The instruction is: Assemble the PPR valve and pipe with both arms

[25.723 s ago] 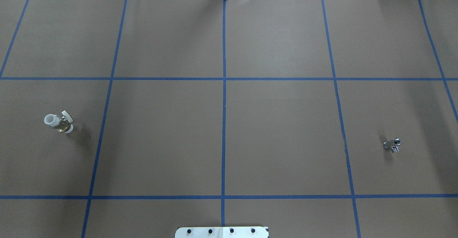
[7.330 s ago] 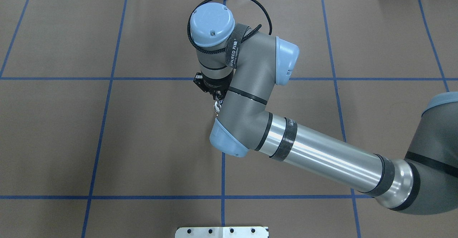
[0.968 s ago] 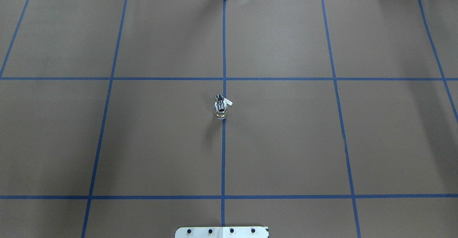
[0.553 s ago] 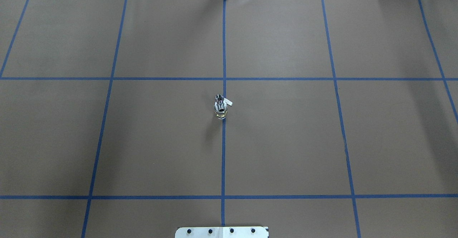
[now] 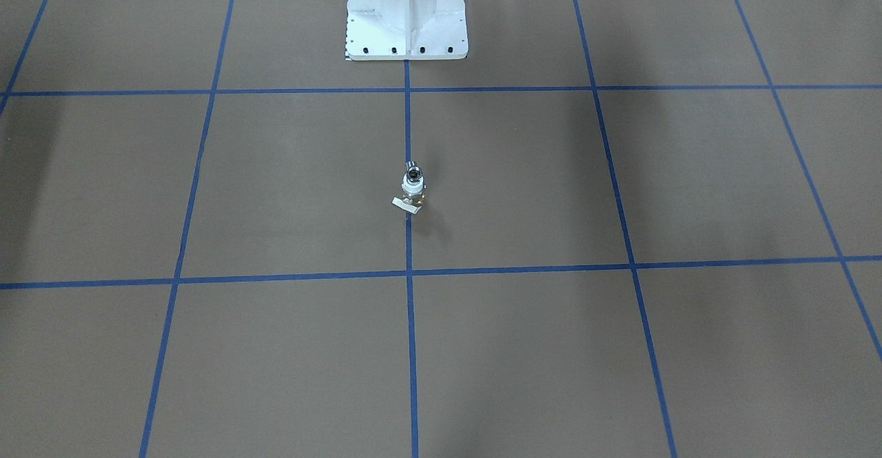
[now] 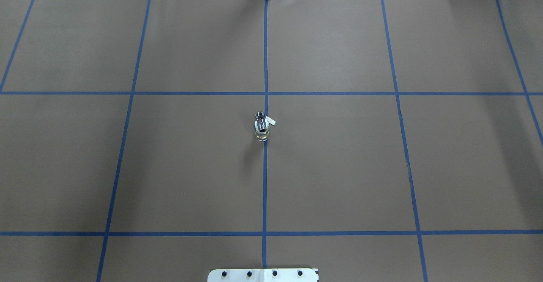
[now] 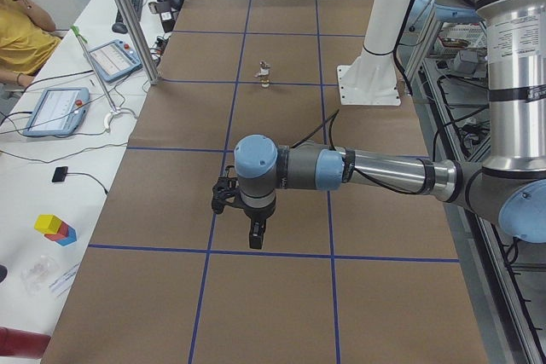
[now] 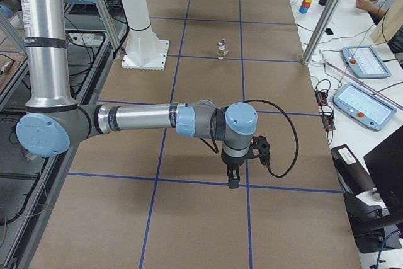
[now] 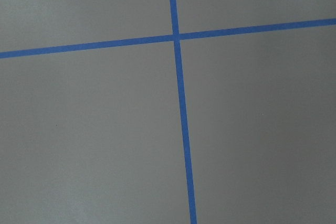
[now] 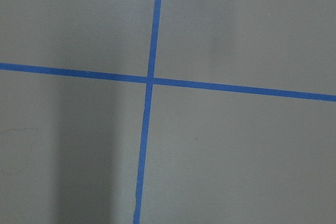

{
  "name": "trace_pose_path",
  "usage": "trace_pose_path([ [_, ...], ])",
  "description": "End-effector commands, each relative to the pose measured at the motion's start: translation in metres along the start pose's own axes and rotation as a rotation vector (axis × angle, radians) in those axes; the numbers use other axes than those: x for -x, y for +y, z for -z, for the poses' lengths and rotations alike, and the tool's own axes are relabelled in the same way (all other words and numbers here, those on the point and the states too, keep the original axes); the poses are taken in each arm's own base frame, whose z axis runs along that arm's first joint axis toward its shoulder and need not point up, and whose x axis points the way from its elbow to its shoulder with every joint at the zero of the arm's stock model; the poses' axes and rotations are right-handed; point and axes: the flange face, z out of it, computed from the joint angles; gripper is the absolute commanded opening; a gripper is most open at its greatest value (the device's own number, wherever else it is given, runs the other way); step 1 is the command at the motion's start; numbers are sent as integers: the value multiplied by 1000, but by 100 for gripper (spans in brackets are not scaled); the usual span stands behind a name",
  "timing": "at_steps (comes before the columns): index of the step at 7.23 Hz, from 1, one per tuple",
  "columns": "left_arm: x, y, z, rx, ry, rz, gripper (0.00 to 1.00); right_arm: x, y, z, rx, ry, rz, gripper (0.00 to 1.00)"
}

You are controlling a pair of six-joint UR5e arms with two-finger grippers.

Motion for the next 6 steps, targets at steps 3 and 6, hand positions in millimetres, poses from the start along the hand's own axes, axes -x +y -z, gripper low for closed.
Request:
trace_pose_path([
  [3, 2, 8, -3, 9, 1, 9, 100, -3, 8, -5, 10, -4, -10, 100],
  [6, 0, 6, 0, 2, 0, 3, 100, 0, 8, -6, 5, -40, -11, 100],
])
